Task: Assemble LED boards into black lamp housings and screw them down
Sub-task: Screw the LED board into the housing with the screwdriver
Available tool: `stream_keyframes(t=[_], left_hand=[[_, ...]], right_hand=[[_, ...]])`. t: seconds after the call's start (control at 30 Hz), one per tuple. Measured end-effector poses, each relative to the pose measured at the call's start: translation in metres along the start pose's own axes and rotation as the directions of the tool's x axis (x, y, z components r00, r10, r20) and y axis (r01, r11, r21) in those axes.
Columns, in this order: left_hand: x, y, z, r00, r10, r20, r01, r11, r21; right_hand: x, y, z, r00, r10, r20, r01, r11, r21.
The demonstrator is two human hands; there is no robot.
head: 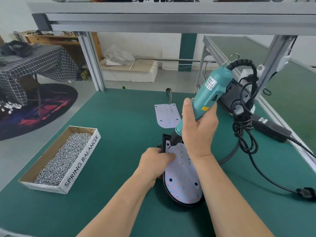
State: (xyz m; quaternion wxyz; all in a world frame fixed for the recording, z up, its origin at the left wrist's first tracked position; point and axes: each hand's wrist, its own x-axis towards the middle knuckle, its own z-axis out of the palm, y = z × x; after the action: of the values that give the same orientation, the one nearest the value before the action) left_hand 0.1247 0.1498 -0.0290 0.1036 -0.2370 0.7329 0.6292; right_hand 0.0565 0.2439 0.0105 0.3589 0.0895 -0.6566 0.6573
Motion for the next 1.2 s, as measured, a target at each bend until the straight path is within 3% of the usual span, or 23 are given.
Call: stream_keyframes(t=[0.27, 0.47, 0.6, 0.77, 0.93, 1.07, 1.2], left_hand=[[-0.003, 0.001, -0.001, 1.0, 0.0, -0.021, 0.001, 1.0, 0.027], [-0.005, 0.001, -0.001, 1.0, -0.007, -0.023, 0.008, 1.0, 0.018], [-0.007, 0.0, -0.002, 1.0, -0.003, -0.016, 0.003, 1.0, 0.017], [-0.005, 0.001, -0.003, 1.0, 0.014, 0.018, -0.014, 1.0, 0.016], [-0.006, 0.003, -0.005, 1.0, 0.014, 0.025, -0.016, 0.997, 0.07], [-0.011, 0.003, -0.003, 0.999, 0.026, -0.025, -0.024, 0.995, 0.095], [-0.017, 0.0, -0.005, 0.993, 0.09, -0.075, -0.086, 0.995, 0.056]], right_hand=[[0.001, -0.002, 0.015, 0.989, -0.098, 0.107, 0.105, 0.993, -0.059], [-0.003, 0.003, 0.021, 0.994, -0.053, 0.099, 0.062, 0.994, -0.094], [-0.004, 0.0, 0.013, 0.996, 0.006, 0.092, -0.001, 0.999, -0.051], [-0.01, -0.006, -0.011, 0.988, -0.065, 0.142, 0.068, 0.998, -0.015], [0.003, -0.03, -0.028, 0.985, -0.017, 0.172, 0.003, 0.997, 0.082], [0.047, -0.048, -0.059, 0.999, 0.019, 0.041, -0.019, 1.0, 0.011], [0.062, -0.014, -0.118, 0.955, 0.196, -0.221, -0.236, 0.956, -0.172]])
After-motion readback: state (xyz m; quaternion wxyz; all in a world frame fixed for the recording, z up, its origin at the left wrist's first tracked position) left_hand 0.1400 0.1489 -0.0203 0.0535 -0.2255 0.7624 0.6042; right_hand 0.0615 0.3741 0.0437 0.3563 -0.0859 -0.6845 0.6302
